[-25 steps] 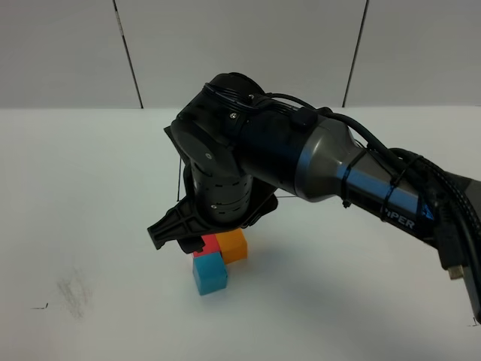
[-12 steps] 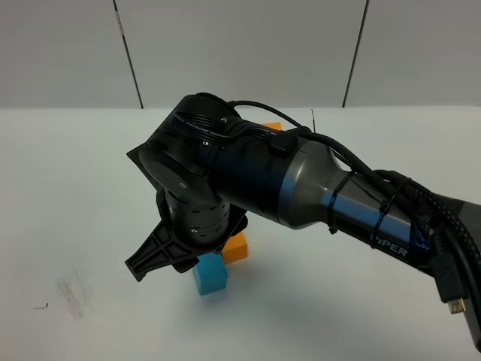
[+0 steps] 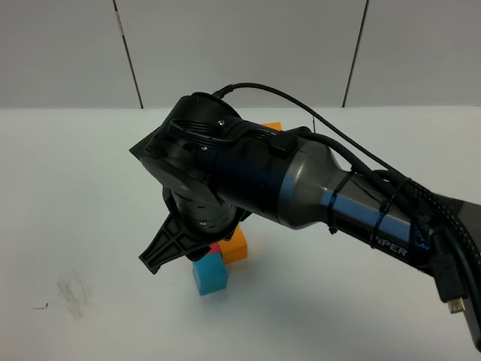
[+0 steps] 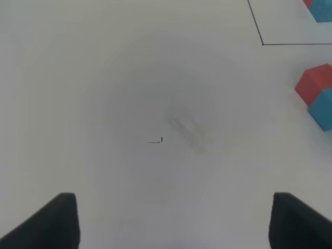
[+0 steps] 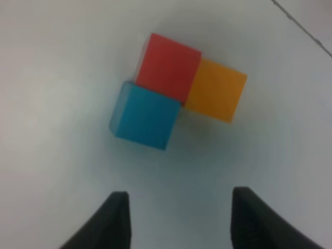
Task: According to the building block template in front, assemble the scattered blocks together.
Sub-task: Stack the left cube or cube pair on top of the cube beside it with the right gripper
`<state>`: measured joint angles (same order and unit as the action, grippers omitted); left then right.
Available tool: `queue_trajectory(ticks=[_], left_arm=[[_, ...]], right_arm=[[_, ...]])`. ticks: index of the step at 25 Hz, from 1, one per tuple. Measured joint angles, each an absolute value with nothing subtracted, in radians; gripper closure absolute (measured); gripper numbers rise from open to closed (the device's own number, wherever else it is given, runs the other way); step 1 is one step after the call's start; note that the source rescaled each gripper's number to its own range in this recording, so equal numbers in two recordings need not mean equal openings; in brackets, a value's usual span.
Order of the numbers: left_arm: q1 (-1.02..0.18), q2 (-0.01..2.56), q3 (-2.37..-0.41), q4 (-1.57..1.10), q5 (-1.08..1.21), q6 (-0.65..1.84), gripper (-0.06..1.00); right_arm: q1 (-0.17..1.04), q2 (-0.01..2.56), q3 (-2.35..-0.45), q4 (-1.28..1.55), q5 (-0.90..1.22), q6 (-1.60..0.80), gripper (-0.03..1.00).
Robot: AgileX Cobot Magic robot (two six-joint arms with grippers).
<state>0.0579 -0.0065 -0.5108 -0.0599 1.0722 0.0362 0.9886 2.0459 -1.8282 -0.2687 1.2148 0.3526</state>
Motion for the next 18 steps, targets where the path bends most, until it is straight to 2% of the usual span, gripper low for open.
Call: queue_trajectory(ticks=[12, 18], left_arm=[[0.058, -0.007, -0.511, -0.060, 1.072, 0.036, 0.15], [0.058, -0.007, -0.511, -0.060, 1.072, 0.036, 0.15]], right_arm=[[0.992, 2.046, -1.828, -0.169, 1.215, 0.285, 0.96], [0.992, 2.046, -1.828, -0.220, 1.215, 0.197, 0.96]])
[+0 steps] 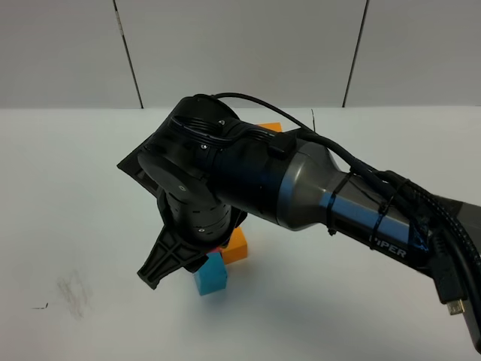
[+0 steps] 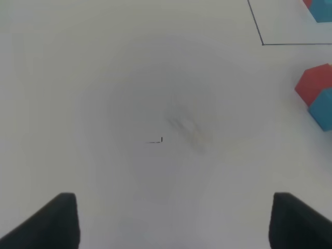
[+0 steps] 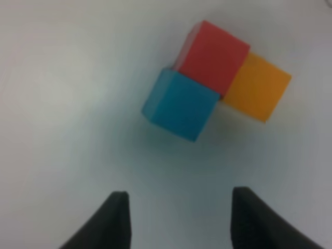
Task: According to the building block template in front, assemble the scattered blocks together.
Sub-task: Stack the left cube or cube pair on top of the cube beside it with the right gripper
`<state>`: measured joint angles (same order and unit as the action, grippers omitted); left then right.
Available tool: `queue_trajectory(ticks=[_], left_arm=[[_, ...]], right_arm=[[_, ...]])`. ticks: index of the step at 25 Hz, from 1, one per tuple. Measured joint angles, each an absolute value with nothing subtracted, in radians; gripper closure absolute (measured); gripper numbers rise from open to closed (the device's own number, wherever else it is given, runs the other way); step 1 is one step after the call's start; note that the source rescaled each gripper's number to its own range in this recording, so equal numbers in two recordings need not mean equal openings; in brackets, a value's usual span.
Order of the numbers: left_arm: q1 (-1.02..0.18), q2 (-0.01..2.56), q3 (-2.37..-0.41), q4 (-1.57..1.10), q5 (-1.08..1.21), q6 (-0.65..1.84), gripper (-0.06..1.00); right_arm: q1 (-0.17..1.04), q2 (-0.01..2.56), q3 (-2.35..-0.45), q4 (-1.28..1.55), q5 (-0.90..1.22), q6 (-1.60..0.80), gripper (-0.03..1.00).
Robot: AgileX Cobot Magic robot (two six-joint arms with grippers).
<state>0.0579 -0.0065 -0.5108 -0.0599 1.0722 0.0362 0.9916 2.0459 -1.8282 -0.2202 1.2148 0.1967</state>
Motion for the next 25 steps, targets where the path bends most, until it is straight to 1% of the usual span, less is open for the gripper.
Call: queue_trajectory(ticks=[5, 9, 12, 18, 21, 25], left_arm=[[0.058, -0.007, -0.511, -0.060, 1.072, 0.036, 0.15], [0.058, -0.007, -0.511, -0.060, 1.072, 0.036, 0.15], [0.058, -0.007, -0.511, -0.060, 1.072, 0.036, 0.15], [0.058, -0.007, -0.511, -0.060, 1.072, 0.036, 0.15], [0.058, -0.007, -0.511, -0.060, 1.072, 0.036, 0.15], [0.058, -0.007, -0.511, -0.060, 1.072, 0.036, 0.15]], right_arm=[[0.991, 2.046, -1.828, -0.334, 1.216, 0.065, 0.96], [0.966, 2.043, -1.798, -0.361, 1.214, 0.011, 0.96], [0.907, 2.022, -1.689, -0.372, 1.213, 0.000, 0.96], [0.740, 1.892, -1.416, -0.379, 1.217, -0.049, 0.96], [0.698, 1.811, -1.308, -0.356, 1.209, -0.183, 0.96], [0.678, 1.713, -1.232, -0.261, 1.023, -0.471, 0.96]])
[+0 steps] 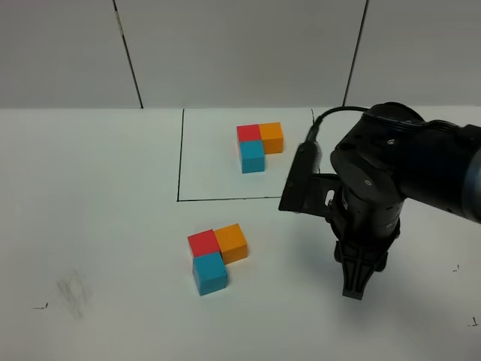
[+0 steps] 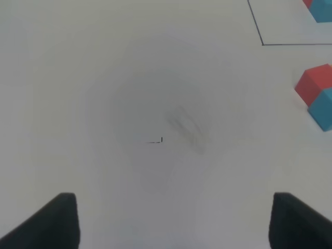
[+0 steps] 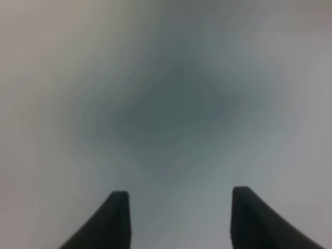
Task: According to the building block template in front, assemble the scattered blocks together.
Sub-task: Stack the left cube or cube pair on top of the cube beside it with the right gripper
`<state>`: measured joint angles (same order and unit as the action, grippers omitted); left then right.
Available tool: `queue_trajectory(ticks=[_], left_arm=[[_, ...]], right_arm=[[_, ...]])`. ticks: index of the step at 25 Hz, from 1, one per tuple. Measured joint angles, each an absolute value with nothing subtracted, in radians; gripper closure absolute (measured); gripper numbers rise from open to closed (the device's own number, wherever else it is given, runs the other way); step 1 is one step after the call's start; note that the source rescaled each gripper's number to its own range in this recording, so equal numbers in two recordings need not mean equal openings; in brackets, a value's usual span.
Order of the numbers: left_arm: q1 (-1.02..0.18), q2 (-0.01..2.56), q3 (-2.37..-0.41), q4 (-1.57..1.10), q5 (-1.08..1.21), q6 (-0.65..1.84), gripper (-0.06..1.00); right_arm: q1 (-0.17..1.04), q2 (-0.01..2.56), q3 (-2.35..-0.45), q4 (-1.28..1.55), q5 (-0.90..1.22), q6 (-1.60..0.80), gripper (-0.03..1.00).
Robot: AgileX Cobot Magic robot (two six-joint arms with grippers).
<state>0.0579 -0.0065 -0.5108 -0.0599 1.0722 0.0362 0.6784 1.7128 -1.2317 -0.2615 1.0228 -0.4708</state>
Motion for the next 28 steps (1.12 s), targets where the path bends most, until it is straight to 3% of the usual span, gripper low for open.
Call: queue_trajectory(ticks=[4, 8, 18, 28], left_arm=[[0.058, -0.007, -0.511, -0.060, 1.072, 0.036, 0.15], [0.058, -0.007, -0.511, -0.060, 1.072, 0.036, 0.15], [0.058, -0.007, -0.511, -0.060, 1.072, 0.036, 0.15], [0.058, -0.007, -0.511, -0.060, 1.072, 0.036, 0.15]], right_arm=[[0.678, 1.691, -1.226, -0.195, 0.856, -0.824, 0.96], [0.678, 1.696, -1.222, -0.172, 0.863, -1.029, 0.96], [0.678, 1.776, -1.222, 0.010, 0.767, -1.183, 0.96], [0.678, 1.949, -1.345, 0.080, 0.801, -1.274, 0.74]])
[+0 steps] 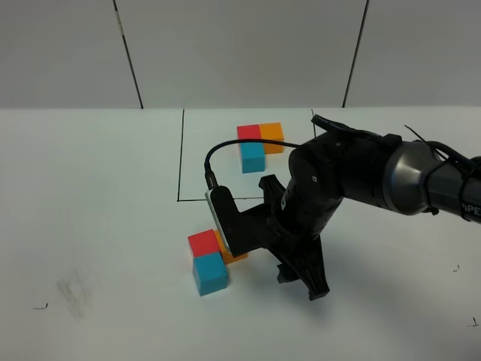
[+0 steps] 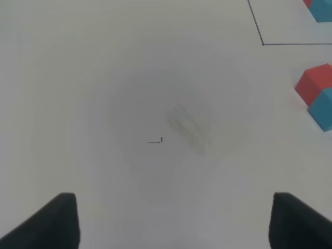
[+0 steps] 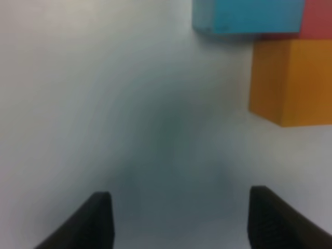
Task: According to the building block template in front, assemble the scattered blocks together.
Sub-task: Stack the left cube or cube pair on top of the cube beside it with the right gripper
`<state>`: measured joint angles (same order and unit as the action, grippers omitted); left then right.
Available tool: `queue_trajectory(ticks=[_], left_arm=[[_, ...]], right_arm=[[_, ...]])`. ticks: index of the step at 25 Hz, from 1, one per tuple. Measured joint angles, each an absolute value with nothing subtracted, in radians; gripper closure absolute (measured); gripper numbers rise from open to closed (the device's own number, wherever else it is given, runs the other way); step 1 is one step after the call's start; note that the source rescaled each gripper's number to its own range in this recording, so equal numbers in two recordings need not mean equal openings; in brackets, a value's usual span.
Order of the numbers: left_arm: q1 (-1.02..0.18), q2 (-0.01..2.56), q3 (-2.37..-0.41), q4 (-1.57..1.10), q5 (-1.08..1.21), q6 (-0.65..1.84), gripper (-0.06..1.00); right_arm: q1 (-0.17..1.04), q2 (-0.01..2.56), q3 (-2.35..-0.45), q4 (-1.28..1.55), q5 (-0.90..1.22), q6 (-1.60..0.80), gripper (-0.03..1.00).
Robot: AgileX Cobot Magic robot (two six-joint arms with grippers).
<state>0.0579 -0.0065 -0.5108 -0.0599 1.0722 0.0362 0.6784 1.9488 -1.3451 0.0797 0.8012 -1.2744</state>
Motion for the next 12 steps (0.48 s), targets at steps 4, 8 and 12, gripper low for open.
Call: queue_trajectory(ticks=[4, 8, 12], left_arm=[[0.058, -0.007, -0.511, -0.060, 1.072, 0.036, 0.15], [0.058, -0.007, -0.511, -0.060, 1.072, 0.036, 0.15], [0.058, -0.007, -0.511, -0.060, 1.072, 0.036, 0.15]], right_arm=[[0.678, 1.964, -1.447, 0.141, 0.876, -1.258, 0.73], [0.678, 1.966, -1.530, 0.173, 0.929, -1.215, 0.72], [0.684, 1.966, -1.542, 0.173, 0.940, -1.162, 0.72]])
